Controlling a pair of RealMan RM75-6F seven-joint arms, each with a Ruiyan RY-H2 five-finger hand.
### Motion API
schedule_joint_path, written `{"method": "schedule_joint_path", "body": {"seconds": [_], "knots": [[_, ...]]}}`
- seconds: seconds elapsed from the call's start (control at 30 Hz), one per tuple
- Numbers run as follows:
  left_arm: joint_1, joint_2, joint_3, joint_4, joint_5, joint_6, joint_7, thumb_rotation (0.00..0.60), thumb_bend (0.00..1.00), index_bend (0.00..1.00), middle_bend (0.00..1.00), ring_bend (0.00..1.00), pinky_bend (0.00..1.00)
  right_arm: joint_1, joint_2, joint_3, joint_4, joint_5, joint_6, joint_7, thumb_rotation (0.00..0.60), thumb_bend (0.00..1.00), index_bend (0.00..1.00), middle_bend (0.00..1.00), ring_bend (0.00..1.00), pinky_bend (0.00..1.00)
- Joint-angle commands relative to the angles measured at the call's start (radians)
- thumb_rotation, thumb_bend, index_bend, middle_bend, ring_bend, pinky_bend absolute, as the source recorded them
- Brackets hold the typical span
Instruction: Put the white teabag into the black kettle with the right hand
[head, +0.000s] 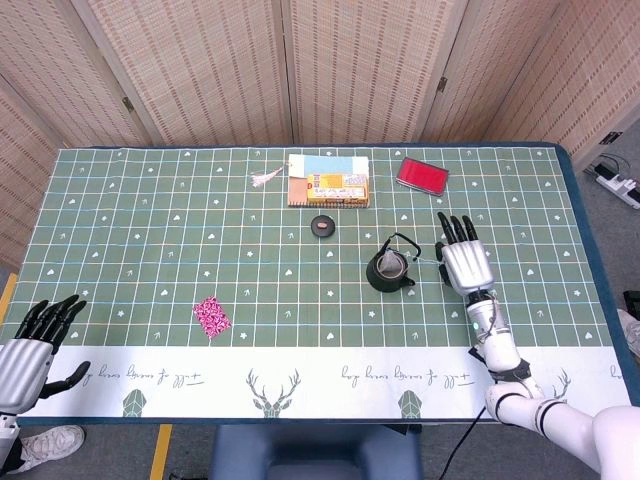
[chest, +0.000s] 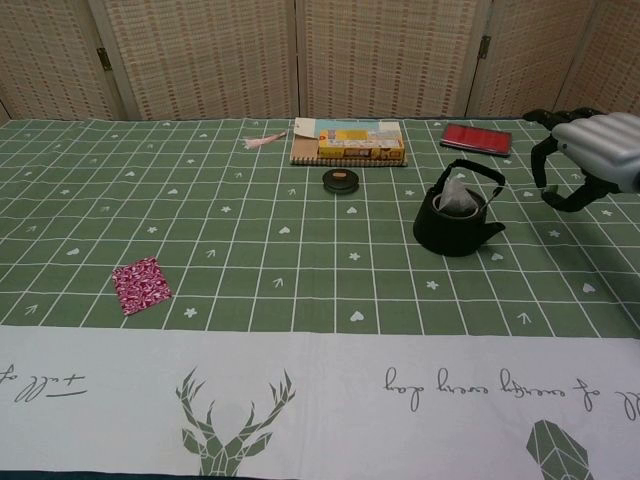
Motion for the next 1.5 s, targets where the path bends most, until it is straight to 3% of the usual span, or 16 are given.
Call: {"method": "schedule_joint_path", "body": {"seconds": [0.03, 0.27, 0.53, 0.7, 0.8, 1.0, 1.03, 1.13, 1.2, 1.3, 1.37, 1.5], "knots": [[-0.001, -0.001, 0.0, 0.0, -0.001, -0.002, 0.004, 0.6, 0.28, 0.0, 0.0, 0.07, 0.04, -0.005, 0.009, 0.01, -0.016, 0.028, -0.024, -0.024, 0.6, 0.43, 0.16, 0.0, 0.0, 0.0], [0.0, -0.002, -0.001, -0.001, -0.005, -0.003, 0.009, 0.6, 0.28, 0.0, 0.0, 0.07, 0.04, -0.006, 0.018, 0.017, -0.031, 0.055, -0.05, -0.053, 0.6, 0.43, 0.0, 0.0, 0.0, 0.0], [0.001, -0.001, -0.001, 0.0, 0.0, 0.003, 0.001, 0.6, 0.28, 0.0, 0.0, 0.07, 0.04, -0.021, 0.075, 0.017, -0.112, 0.054, -0.039, -0.065, 0.6, 0.43, 0.0, 0.0, 0.0, 0.0], [0.001, -0.003, 0.0, -0.001, 0.001, 0.002, 0.009, 0.6, 0.28, 0.0, 0.0, 0.07, 0.04, -0.039, 0.192, 0.006, -0.303, 0.015, 0.0, -0.098, 0.6, 0.43, 0.0, 0.0, 0.0, 0.0], [0.001, -0.005, 0.001, -0.002, 0.003, 0.003, 0.014, 0.6, 0.28, 0.0, 0.0, 0.07, 0.04, -0.053, 0.294, -0.004, -0.47, 0.002, 0.025, -0.161, 0.6, 0.43, 0.0, 0.0, 0.0, 0.0], [0.001, -0.008, 0.002, -0.005, 0.004, 0.001, 0.023, 0.6, 0.28, 0.0, 0.0, 0.07, 0.04, -0.053, 0.465, -0.019, -0.782, 0.096, 0.021, -0.356, 0.6, 0.43, 0.0, 0.0, 0.0, 0.0], [0.001, -0.008, 0.002, -0.005, 0.005, 0.001, 0.024, 0.6, 0.28, 0.0, 0.0, 0.07, 0.04, -0.05, 0.481, -0.02, -0.817, 0.117, 0.02, -0.383, 0.6, 0.43, 0.0, 0.02, 0.0, 0.0], [0.002, -0.008, 0.004, -0.006, 0.008, 0.002, 0.026, 0.6, 0.28, 0.0, 0.0, 0.07, 0.04, -0.026, 0.518, -0.017, -0.903, 0.195, 0.017, -0.461, 0.6, 0.43, 0.0, 0.26, 0.18, 0.07], [0.002, -0.007, 0.005, -0.007, 0.011, 0.005, 0.023, 0.6, 0.28, 0.0, 0.0, 0.07, 0.04, -0.006, 0.529, -0.012, -0.935, 0.241, 0.015, -0.495, 0.6, 0.43, 0.0, 0.45, 0.35, 0.31], [0.003, -0.006, 0.004, -0.006, 0.01, 0.008, 0.014, 0.6, 0.28, 0.0, 0.0, 0.07, 0.04, 0.024, 0.53, -0.006, -0.953, 0.301, 0.018, -0.534, 0.6, 0.43, 0.01, 0.61, 0.49, 0.52], [0.003, -0.005, 0.003, -0.004, 0.009, 0.008, 0.01, 0.6, 0.28, 0.0, 0.0, 0.07, 0.04, 0.044, 0.528, -0.006, -0.957, 0.342, 0.012, -0.554, 0.6, 0.43, 0.02, 0.67, 0.57, 0.61], [0.002, -0.005, 0.002, -0.001, 0.01, 0.01, 0.004, 0.6, 0.28, 0.0, 0.0, 0.06, 0.04, 0.092, 0.516, -0.008, -0.964, 0.443, 0.008, -0.604, 0.6, 0.43, 0.02, 0.7, 0.6, 0.64]]}}
